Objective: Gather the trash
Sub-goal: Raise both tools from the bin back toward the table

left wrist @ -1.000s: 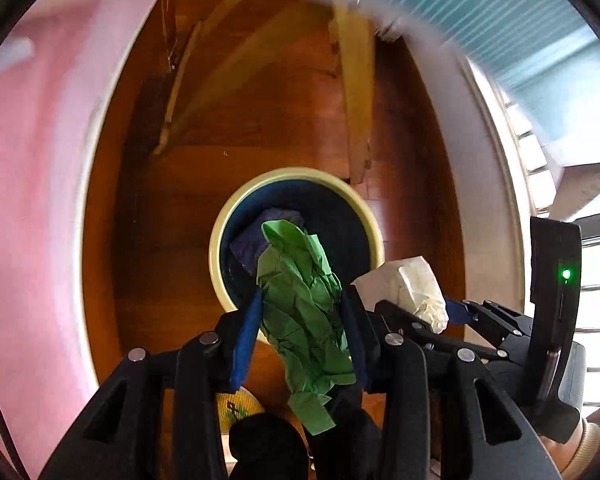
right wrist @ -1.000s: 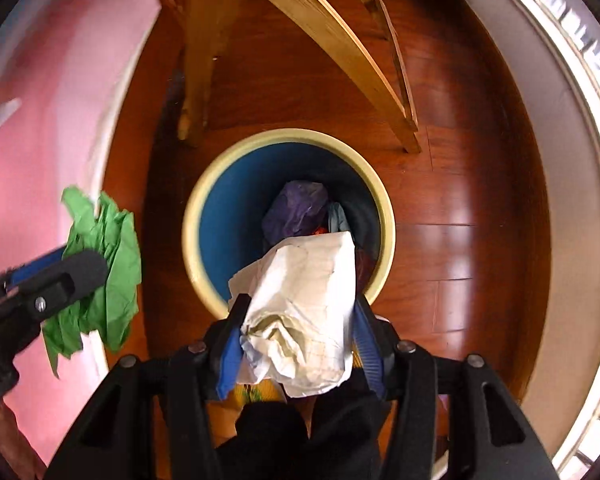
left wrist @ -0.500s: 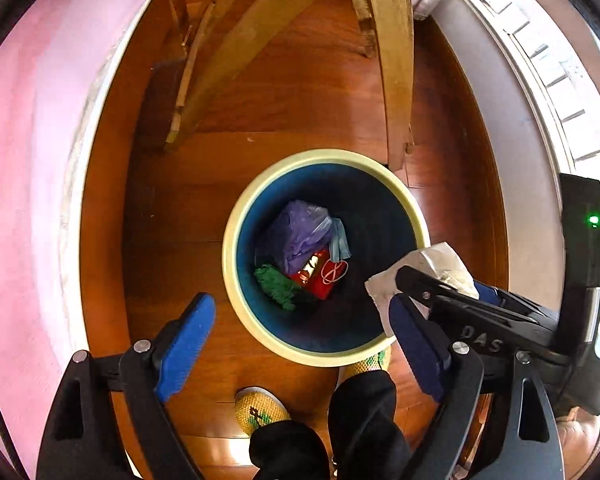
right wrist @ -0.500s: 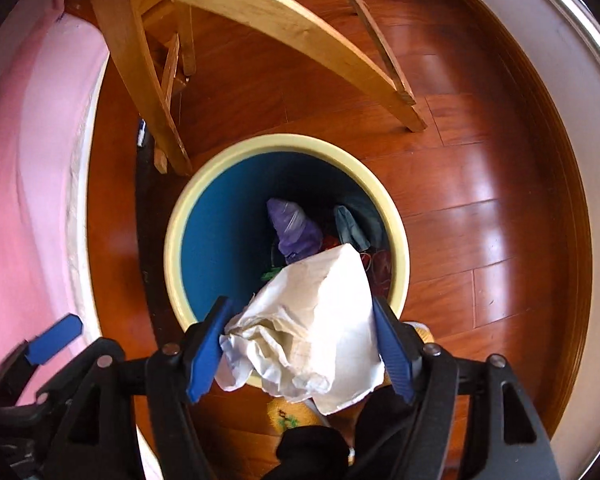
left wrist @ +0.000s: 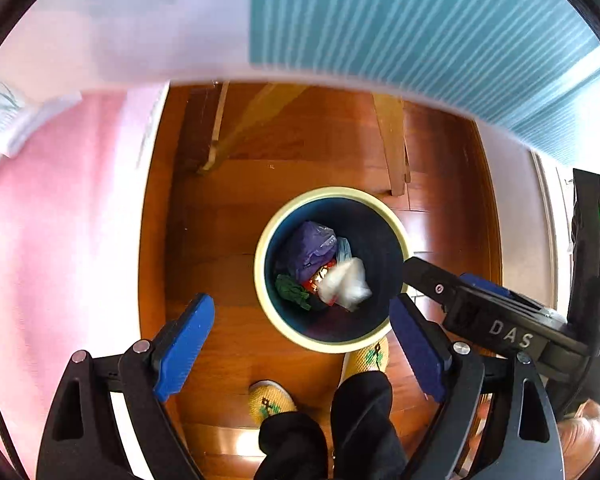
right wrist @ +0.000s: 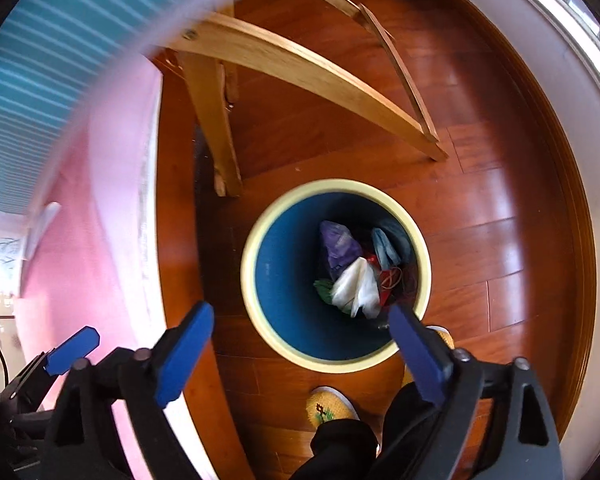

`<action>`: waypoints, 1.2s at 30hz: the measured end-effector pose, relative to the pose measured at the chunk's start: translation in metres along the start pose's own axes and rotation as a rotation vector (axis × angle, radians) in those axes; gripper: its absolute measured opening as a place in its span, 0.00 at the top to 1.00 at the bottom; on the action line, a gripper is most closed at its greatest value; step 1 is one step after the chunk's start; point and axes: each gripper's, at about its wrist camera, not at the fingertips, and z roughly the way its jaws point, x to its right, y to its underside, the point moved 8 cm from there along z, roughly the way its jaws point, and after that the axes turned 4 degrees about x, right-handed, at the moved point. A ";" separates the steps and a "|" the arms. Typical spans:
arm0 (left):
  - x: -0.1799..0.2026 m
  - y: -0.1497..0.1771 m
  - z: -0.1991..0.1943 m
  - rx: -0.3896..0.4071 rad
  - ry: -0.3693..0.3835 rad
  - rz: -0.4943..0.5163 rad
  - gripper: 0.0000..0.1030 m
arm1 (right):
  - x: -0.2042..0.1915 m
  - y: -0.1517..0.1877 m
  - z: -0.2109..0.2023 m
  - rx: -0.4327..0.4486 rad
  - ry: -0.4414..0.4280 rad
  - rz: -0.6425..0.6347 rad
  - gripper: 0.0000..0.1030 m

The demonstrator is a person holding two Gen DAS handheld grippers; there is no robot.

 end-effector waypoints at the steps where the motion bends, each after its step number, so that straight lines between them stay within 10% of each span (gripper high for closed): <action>1: -0.002 -0.002 -0.005 0.005 -0.007 0.000 0.15 | -0.002 -0.001 -0.006 0.002 0.003 -0.010 0.10; 19: -0.002 -0.040 -0.184 0.087 0.007 -0.029 0.15 | -0.083 -0.007 -0.192 0.086 0.019 -0.136 0.10; 36: -0.007 -0.120 -0.394 0.485 -0.043 0.029 0.15 | -0.157 -0.073 -0.374 0.447 0.162 -0.307 0.10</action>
